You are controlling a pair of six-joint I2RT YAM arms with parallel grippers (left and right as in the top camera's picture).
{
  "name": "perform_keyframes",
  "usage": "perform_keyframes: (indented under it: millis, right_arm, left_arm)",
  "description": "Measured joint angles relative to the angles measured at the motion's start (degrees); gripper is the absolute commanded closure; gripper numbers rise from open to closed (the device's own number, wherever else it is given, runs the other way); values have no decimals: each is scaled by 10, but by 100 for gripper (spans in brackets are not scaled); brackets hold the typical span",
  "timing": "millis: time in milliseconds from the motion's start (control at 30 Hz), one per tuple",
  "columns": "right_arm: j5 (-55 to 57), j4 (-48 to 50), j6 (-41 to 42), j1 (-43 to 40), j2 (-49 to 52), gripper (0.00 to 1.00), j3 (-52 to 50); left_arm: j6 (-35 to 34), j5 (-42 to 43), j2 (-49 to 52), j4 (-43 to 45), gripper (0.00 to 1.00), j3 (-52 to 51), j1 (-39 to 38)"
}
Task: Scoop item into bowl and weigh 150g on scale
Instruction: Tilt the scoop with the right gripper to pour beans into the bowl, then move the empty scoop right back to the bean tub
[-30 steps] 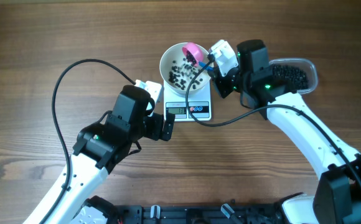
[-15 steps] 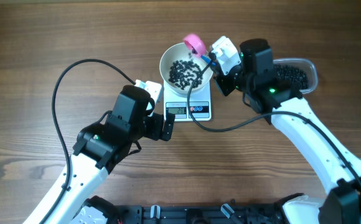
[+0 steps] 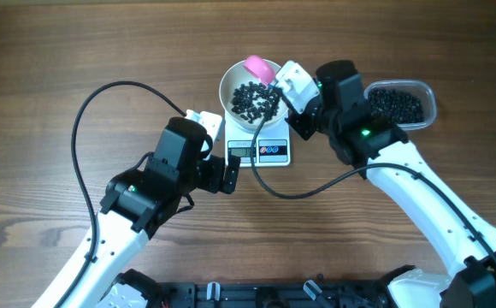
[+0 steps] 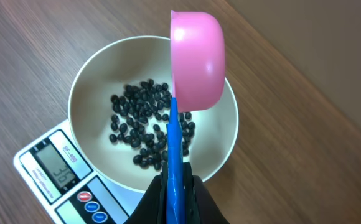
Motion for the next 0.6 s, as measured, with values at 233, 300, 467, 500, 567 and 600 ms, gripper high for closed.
perform_keyframes:
  millis: [233, 300, 467, 500, 567, 600]
  right_arm:
    - [30, 1, -8, 5, 0, 96, 0]
    - [31, 3, 10, 5, 0, 96, 0]
    - [14, 13, 83, 5, -1, 96, 0]
    - [12, 14, 94, 5, -3, 96, 0]
    - [7, 14, 112, -2, -12, 96, 0]
    - [7, 14, 118, -9, -20, 96, 0]
  left_arm:
    - [0, 0, 0, 0, 0, 0, 0]
    - [0, 0, 0, 0, 0, 0, 0]
    - [0, 0, 0, 0, 0, 0, 0]
    - [0, 0, 0, 0, 0, 0, 0]
    - [0, 0, 0, 0, 0, 0, 0]
    - [0, 0, 0, 0, 0, 0, 0]
